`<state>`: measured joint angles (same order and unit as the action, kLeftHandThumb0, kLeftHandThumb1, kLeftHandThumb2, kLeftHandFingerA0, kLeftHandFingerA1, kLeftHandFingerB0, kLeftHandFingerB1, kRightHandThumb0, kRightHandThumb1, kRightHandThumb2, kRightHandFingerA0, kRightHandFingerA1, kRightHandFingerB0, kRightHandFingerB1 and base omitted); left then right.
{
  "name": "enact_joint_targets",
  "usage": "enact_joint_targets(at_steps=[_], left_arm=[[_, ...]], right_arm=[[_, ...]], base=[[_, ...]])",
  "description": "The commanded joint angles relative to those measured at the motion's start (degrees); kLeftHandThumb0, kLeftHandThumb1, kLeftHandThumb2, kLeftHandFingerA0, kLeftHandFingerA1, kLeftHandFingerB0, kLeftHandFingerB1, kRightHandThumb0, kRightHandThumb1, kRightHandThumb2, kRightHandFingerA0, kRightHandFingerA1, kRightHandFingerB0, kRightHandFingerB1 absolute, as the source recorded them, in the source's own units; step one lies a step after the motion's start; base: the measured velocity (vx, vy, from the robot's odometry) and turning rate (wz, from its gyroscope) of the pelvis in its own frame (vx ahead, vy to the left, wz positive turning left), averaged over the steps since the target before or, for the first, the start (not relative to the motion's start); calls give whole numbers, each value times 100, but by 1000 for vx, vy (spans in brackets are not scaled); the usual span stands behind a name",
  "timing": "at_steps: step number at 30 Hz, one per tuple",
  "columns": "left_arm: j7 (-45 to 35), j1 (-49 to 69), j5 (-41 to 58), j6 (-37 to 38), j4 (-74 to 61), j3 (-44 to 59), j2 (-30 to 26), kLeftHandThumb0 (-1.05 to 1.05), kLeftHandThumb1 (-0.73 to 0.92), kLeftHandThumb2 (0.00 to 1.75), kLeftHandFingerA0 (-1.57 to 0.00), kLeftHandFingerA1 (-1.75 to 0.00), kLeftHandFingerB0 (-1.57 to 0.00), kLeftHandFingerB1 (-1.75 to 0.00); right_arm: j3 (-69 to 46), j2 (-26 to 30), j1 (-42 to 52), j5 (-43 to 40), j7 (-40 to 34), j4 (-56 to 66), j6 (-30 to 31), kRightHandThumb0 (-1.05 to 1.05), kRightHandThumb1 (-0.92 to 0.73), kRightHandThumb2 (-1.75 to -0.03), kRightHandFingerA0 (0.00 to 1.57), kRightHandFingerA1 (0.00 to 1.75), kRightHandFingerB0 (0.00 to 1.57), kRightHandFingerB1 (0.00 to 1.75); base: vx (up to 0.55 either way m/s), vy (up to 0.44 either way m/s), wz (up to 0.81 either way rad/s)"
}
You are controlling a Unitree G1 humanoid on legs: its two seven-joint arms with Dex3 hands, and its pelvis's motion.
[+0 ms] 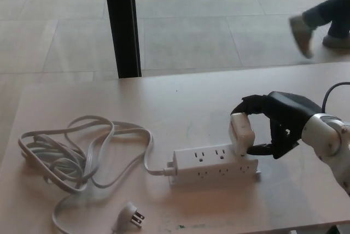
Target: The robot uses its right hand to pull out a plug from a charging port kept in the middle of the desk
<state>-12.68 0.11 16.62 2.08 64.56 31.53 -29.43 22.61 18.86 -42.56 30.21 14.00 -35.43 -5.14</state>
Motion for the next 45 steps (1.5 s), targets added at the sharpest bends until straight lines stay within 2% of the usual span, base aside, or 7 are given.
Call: enact_joint_targets(at_steps=[1, 12, 16, 22, 28, 32, 45], left_arm=[[97, 17, 57, 148, -58, 25, 10, -105, 87, 70, -85, -67, -71, -57], [80, 1, 91, 146, -36, 56, 24, -105, 87, 72, -86, -67, -68, -58], [71, 23, 112, 151, -73, 78, 37, -105, 87, 71, -87, -68, -69, -58], [96, 8, 104, 143, -65, 80, 28, -105, 87, 71, -90, -68, -70, -58], [113, 26, 130, 116, -137, 110, 55, -105, 87, 71, -88, -69, -70, -59], [103, 15, 114, 123, -98, 102, 47, -105, 86, 72, -87, -67, -69, -58], [162, 94, 99, 143, -142, 100, 64, -105, 86, 72, -90, -68, -71, -59]], right_arm=[[37, -85, 42, 6, 30, 51, -17, -42, -61, -60, 84, 129, 63, 46], [4, -140, 153, -24, 42, -2, 77, -38, -64, -58, 80, 93, 72, 47], [83, -166, 211, 101, 26, 152, 250, -32, -66, -62, 81, 142, 87, 51], [127, -220, 277, 109, 58, 245, 343, -31, -67, -62, 91, 149, 93, 59], [249, -389, 355, 381, -425, 276, 567, -25, -46, -120, 90, 174, 91, 124], [186, -405, 398, 356, -573, 349, 608, -20, -43, -106, 102, 175, 86, 136], [-226, -668, 435, 196, -927, 476, 843, -28, -51, -88, 93, 172, 89, 112]], base=[[0, 0, 0], [0, 0, 0], [0, 0, 0], [0, 0, 0], [0, 0, 0], [0, 0, 0], [0, 0, 0]])
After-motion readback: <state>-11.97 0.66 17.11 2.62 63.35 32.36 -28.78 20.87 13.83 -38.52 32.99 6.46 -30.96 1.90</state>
